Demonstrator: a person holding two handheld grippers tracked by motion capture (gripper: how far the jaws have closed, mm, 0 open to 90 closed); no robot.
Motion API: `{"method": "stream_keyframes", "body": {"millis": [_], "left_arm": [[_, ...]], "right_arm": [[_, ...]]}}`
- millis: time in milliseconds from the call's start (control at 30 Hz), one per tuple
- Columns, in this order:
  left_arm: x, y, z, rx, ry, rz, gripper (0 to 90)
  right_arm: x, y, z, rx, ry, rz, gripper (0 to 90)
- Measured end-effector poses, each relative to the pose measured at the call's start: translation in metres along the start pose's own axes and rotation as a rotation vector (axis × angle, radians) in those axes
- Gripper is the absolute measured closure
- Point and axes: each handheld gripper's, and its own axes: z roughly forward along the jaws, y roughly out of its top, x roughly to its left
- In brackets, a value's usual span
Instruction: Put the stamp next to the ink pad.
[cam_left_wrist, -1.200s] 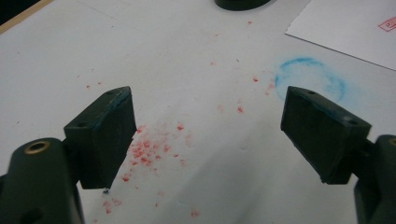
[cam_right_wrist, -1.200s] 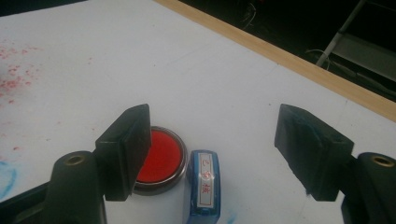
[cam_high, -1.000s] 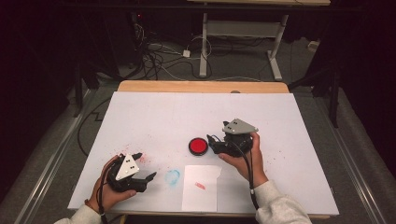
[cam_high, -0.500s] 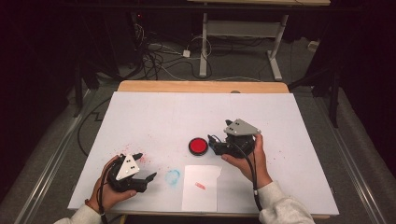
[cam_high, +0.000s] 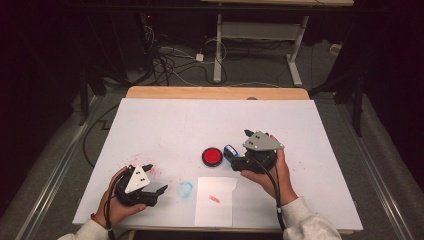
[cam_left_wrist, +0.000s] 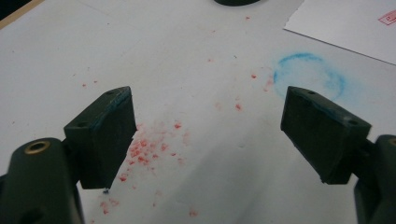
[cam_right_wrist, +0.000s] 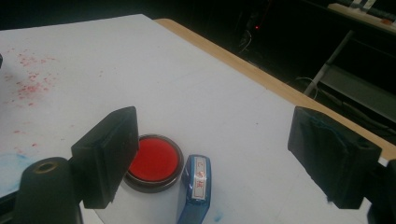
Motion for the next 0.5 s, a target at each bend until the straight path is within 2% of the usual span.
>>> {"method": "stream_keyframes", "body": {"millis": [167, 333, 500], "left_arm": [[0.0, 0.0, 0.0, 0.001, 0.001, 0.001, 17.7], [0.0, 0.0, 0.0, 0.0, 0.002, 0.001, 17.6], [-0.001, 0.0, 0.0, 0.002, 0.002, 0.003, 17.6]], "right_arm": [[0.001, 0.0, -0.006, -0.014, 0.0, -0.003, 16.7], [0.001, -0.002, -0.011, -0.008, -0.021, -0.028, 16.8], [0.001, -0.004, -0.015, -0.002, -0.021, -0.041, 17.0]]}}
